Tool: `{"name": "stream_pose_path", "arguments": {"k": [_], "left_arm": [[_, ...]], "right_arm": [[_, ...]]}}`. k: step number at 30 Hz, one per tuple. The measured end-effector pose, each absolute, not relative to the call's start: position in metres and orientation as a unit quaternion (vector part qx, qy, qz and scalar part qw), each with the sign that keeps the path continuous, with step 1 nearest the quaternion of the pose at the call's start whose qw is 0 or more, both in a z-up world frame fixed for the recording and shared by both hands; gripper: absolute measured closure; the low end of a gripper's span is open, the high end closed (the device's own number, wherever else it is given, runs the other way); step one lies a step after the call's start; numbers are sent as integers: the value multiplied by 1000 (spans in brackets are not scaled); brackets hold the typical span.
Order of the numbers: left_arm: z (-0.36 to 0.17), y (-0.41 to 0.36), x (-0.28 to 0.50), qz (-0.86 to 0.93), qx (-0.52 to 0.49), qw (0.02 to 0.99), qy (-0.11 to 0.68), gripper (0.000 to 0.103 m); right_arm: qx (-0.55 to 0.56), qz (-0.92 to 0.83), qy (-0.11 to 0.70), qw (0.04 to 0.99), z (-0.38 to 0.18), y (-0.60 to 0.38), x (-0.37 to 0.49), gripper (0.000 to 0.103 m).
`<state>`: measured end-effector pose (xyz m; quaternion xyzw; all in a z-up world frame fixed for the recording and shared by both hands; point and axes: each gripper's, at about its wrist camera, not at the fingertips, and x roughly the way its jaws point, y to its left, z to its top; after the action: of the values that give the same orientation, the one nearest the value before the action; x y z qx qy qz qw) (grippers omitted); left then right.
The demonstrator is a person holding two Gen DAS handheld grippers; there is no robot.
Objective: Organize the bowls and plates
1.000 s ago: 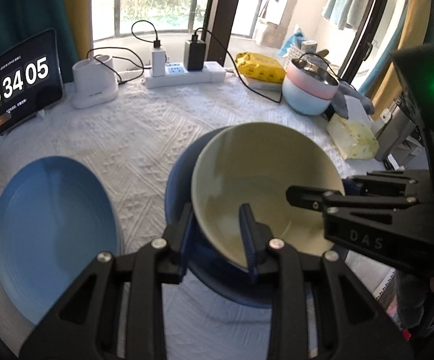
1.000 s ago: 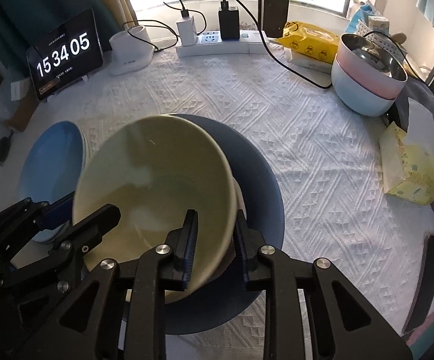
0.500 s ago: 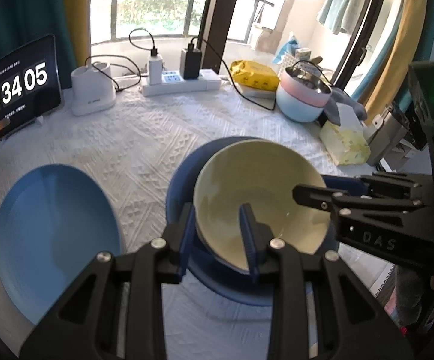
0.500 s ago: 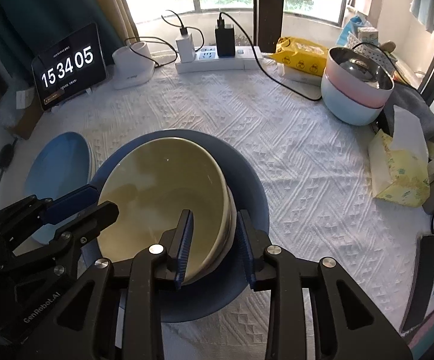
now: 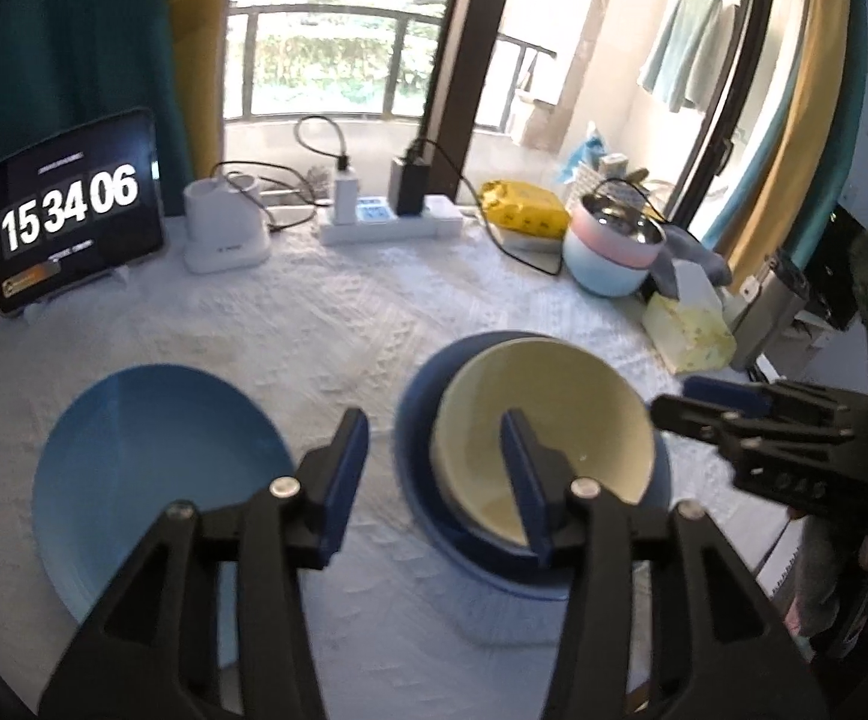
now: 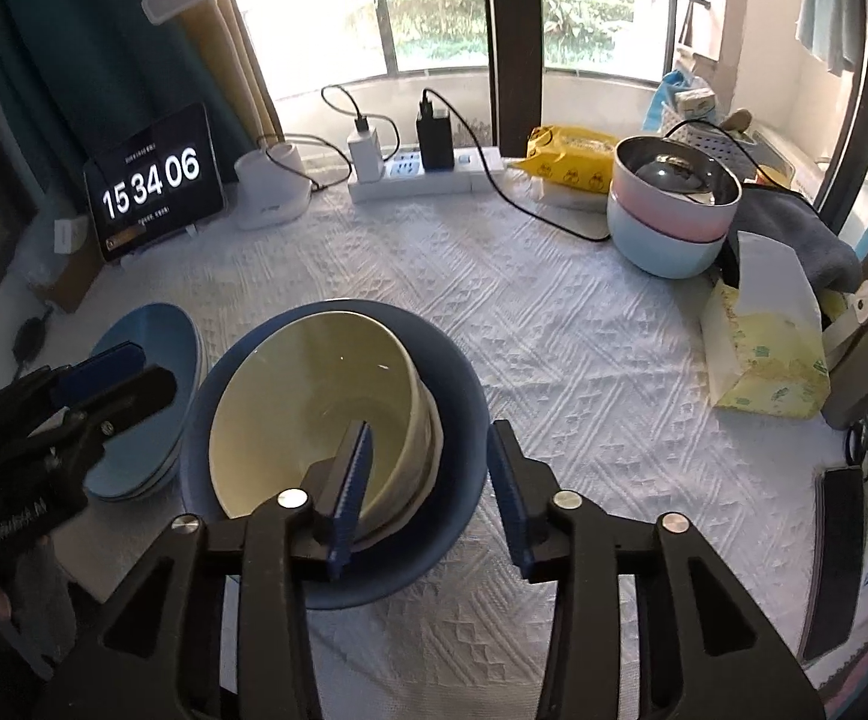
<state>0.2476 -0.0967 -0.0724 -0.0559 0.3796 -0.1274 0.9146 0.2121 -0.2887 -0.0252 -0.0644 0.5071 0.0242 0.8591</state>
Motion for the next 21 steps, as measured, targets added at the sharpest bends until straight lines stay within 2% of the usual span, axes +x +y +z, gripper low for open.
{"name": "stream_pose_path", "arguments": {"k": [2,4,9,13,21], "left_arm": [[-76,-88,247,-120,-58,915,381,54],[-80,-80,247,-112,-63,914,384,52],[-93,-64,251,-101,-73,912,391,51],[-102,-64,255,-111,-85,903,407,51],[-110,-83,264,-116,-58,895,427,51]], "right_arm": [[-61,23,498,865,-23,-294,208,52],[-59,18,490,869,-22,-300,204,50],[-36,10,477,878,-23,-317,197,49],[-21,8,470,882,-31,-329,195,44],[11,6,497,868,-58,-340,203,44]]}}
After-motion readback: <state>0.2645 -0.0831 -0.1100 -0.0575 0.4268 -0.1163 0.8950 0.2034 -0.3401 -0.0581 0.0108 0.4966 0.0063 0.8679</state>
